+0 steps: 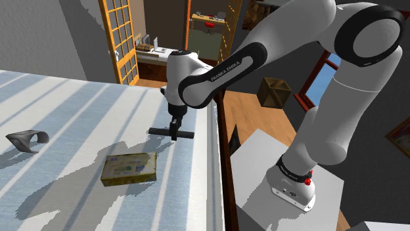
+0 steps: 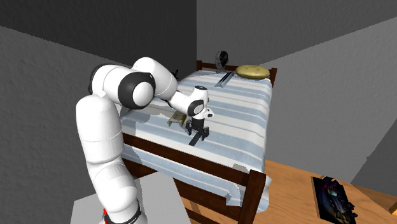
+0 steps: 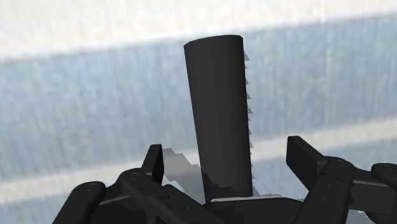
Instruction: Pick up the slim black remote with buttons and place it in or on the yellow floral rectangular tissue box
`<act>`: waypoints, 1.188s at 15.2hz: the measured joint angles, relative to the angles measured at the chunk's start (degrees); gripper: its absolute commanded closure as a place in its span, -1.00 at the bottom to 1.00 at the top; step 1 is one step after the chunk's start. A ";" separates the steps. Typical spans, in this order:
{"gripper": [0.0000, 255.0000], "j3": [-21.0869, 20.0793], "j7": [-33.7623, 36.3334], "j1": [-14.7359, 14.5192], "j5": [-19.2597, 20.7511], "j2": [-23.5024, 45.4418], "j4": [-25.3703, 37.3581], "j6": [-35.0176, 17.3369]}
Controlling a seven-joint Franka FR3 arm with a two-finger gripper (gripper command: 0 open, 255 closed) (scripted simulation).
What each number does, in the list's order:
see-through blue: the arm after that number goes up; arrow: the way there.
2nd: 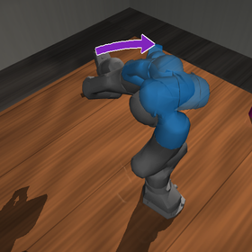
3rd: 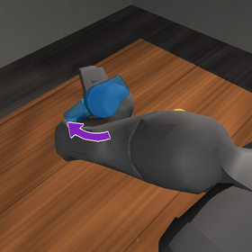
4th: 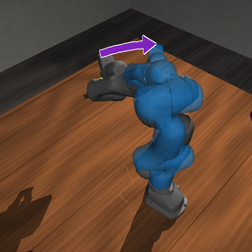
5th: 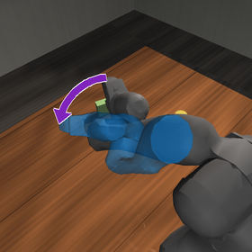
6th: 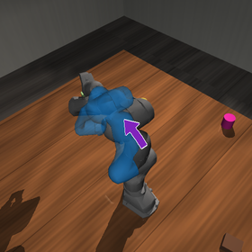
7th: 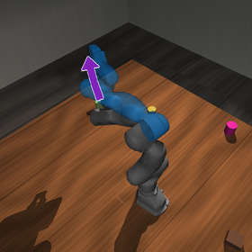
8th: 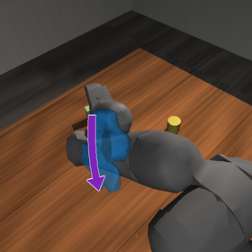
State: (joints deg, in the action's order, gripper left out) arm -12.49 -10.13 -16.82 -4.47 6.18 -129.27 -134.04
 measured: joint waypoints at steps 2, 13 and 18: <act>1.00 0.00 0.00 0.00 0.00 0.01 0.00 -0.01; 1.00 0.06 0.04 0.03 -0.02 -0.31 0.11 0.26; 1.00 -0.02 -0.08 0.08 -0.42 -2.47 1.35 3.75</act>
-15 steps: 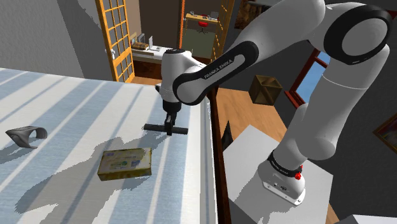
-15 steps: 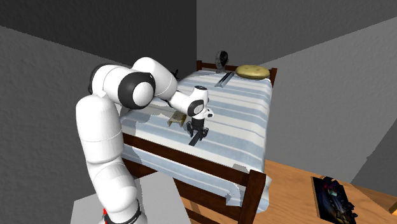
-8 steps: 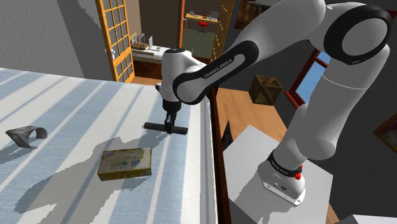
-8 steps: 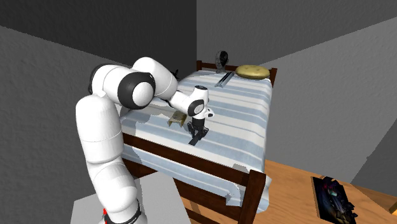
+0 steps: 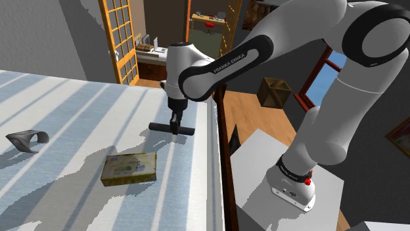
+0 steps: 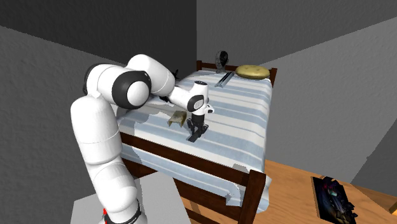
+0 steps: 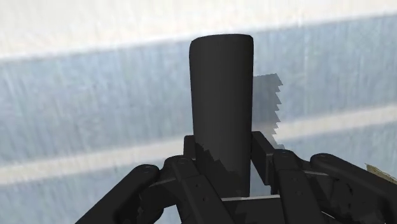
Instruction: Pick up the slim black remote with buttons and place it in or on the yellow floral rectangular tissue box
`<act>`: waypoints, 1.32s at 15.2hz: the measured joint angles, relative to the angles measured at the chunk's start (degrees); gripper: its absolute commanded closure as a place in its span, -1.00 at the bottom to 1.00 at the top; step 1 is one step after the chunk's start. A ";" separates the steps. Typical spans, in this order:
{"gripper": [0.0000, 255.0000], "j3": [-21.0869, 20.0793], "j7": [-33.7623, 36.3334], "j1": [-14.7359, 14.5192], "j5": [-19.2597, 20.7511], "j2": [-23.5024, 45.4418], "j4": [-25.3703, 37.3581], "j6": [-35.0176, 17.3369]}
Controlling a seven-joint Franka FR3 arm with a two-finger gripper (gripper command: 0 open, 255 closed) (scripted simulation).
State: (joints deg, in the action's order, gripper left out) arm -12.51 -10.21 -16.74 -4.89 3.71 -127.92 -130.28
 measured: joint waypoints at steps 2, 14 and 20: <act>1.00 0.04 -0.11 0.08 -0.15 -0.82 0.52 1.35; 1.00 0.18 -0.09 0.25 -0.76 -5.40 5.11 10.44; 1.00 0.28 0.05 0.32 -0.92 -7.17 7.99 15.06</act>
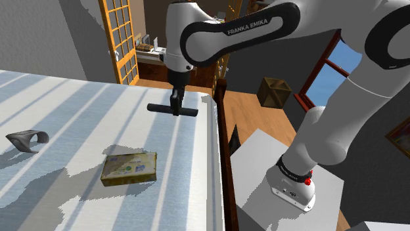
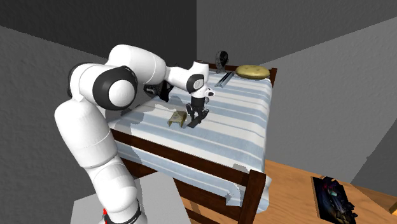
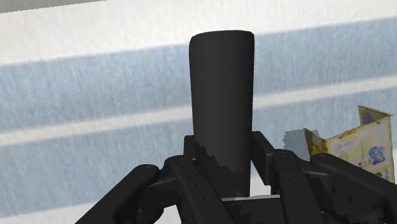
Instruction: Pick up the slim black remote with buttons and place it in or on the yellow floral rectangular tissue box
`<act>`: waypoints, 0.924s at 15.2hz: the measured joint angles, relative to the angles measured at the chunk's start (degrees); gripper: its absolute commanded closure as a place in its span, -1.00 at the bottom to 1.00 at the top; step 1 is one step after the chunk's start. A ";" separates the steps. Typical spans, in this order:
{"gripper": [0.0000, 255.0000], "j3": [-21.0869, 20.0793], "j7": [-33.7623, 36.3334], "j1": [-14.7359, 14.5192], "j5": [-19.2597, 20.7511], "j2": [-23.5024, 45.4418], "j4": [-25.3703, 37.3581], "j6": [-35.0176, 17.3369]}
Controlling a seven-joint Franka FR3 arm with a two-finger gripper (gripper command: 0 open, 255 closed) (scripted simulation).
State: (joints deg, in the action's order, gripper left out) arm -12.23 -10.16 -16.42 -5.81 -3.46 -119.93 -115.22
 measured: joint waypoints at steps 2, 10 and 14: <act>1.00 0.07 0.00 0.06 0.00 -0.36 1.21 1.57; 1.00 -1.40 3.09 -1.21 0.06 -0.08 5.65 5.48; 1.00 -4.35 8.65 -3.79 0.27 1.43 7.13 5.02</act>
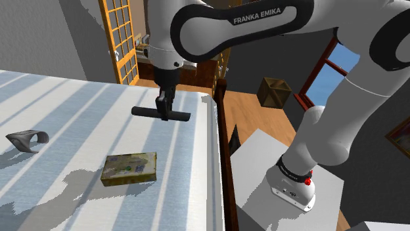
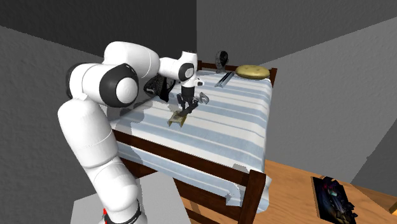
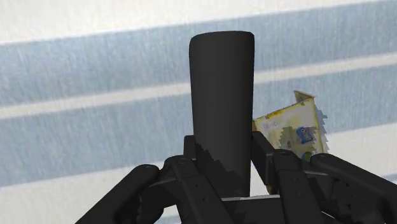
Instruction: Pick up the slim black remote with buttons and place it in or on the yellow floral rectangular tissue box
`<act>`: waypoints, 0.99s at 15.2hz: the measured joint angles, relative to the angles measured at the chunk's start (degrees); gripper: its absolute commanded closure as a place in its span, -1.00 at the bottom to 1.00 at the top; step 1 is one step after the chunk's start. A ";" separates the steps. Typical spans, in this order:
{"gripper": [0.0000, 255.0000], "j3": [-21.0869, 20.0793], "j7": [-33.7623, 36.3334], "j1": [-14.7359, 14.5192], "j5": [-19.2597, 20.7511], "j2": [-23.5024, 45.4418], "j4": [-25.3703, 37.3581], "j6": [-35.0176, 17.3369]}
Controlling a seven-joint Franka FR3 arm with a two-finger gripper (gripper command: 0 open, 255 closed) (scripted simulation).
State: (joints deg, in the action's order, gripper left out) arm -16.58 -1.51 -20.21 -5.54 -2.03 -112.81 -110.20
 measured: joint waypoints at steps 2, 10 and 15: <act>1.00 -1.30 2.69 -1.19 0.46 1.63 1.84 0.07; 1.00 -6.09 14.42 -7.14 3.97 10.27 10.83 0.16; 1.00 -7.34 18.81 -9.84 5.95 14.47 14.27 -0.50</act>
State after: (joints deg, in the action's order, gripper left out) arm -23.92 17.30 -30.05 0.41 12.44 -98.53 -110.70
